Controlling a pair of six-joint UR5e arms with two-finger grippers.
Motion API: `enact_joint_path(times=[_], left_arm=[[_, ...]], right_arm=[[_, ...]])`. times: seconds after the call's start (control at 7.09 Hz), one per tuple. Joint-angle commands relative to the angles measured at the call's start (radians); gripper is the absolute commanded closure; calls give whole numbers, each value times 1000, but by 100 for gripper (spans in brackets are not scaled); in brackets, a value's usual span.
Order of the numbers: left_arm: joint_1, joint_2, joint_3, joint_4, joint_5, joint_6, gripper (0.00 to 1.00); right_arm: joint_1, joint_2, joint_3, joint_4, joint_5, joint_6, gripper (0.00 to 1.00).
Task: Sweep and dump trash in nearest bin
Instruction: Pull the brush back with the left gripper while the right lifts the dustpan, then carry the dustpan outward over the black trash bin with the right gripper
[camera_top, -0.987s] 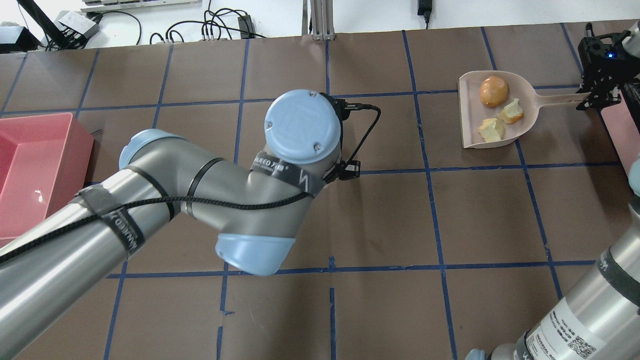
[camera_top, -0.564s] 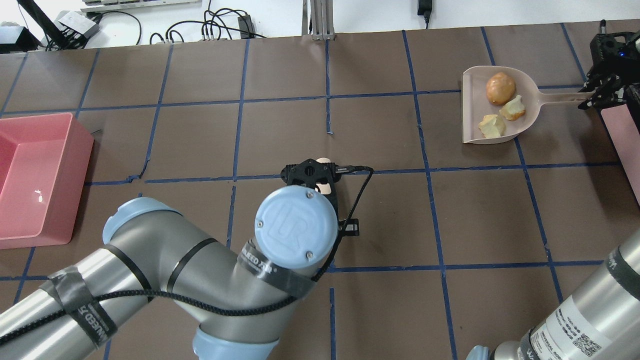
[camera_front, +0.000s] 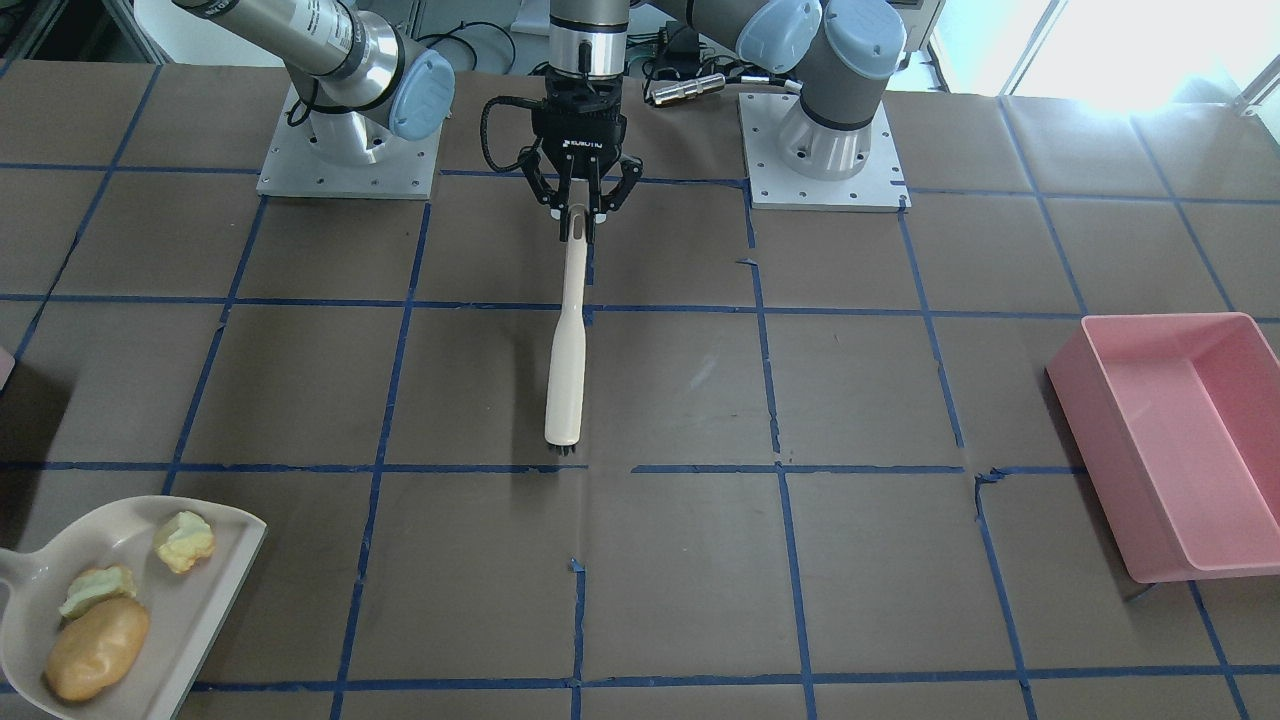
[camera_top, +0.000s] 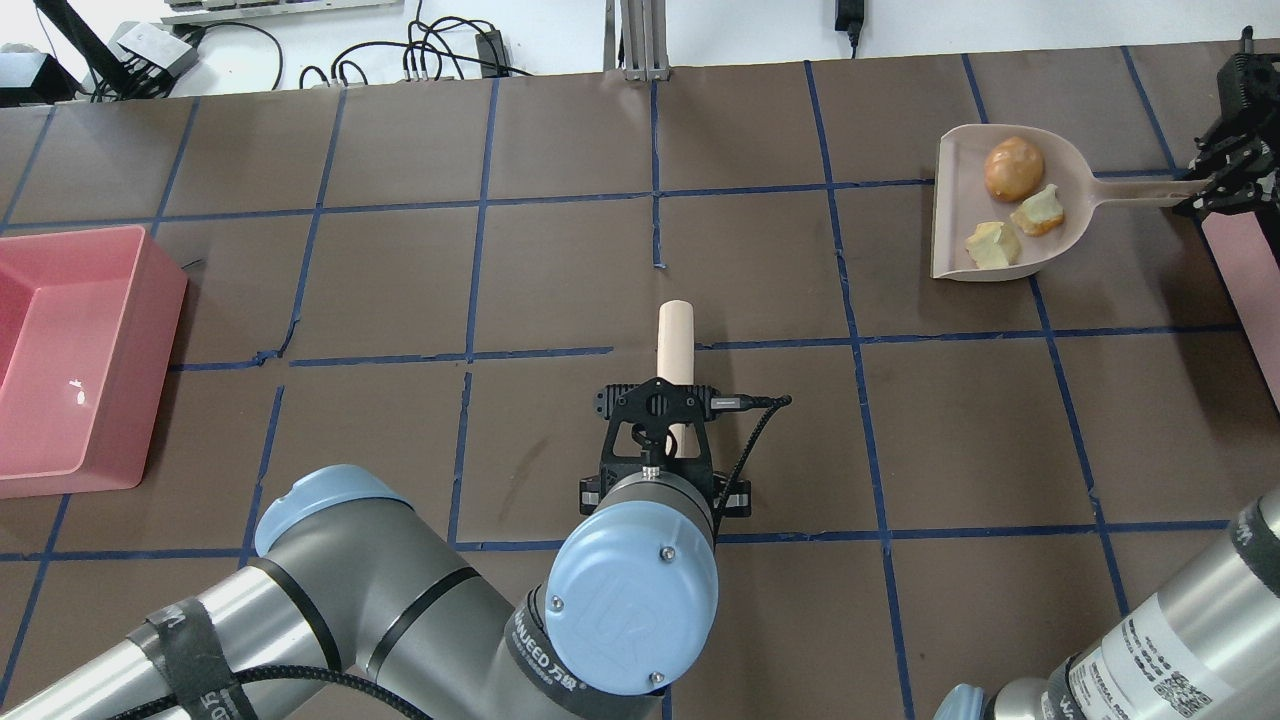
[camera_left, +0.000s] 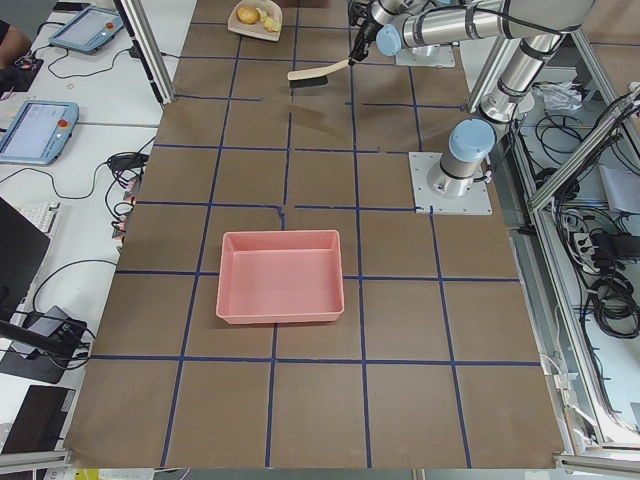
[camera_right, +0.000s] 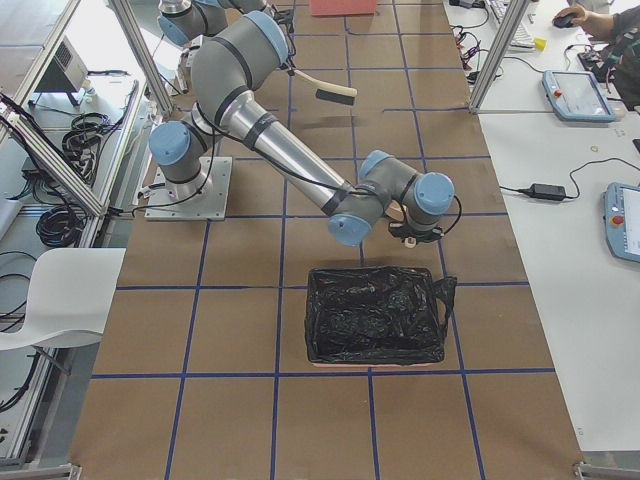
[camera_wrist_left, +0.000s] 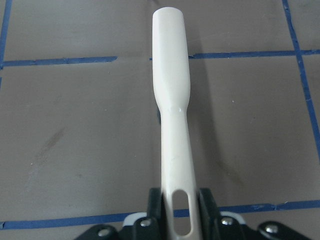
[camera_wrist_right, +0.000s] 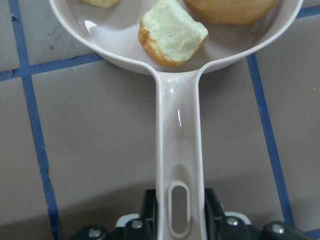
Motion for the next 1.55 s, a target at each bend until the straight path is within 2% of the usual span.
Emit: enact_joint_path(times=[0.0, 0.14, 0.28, 0.7, 1.13, 1.41], left_arm=[[1, 2, -90, 131, 3, 25, 100], [0, 0, -138, 261, 7, 36, 100], [-3, 0, -151, 278, 27, 40, 100], [-5, -1, -195, 284, 43, 47, 100], [-8, -17, -205, 279, 46, 37, 100], [-8, -17, -218, 281, 43, 34, 100]], right_arm=[[-7, -3, -5, 2, 23, 2, 100], [-22, -20, -11, 19, 25, 3, 100], [-39, -56, -11, 45, 25, 3, 100], [-96, -107, -14, 111, 78, 31, 100], [-194, -197, -35, 218, 60, 8, 100], [-301, -233, -48, 225, 17, -29, 100]])
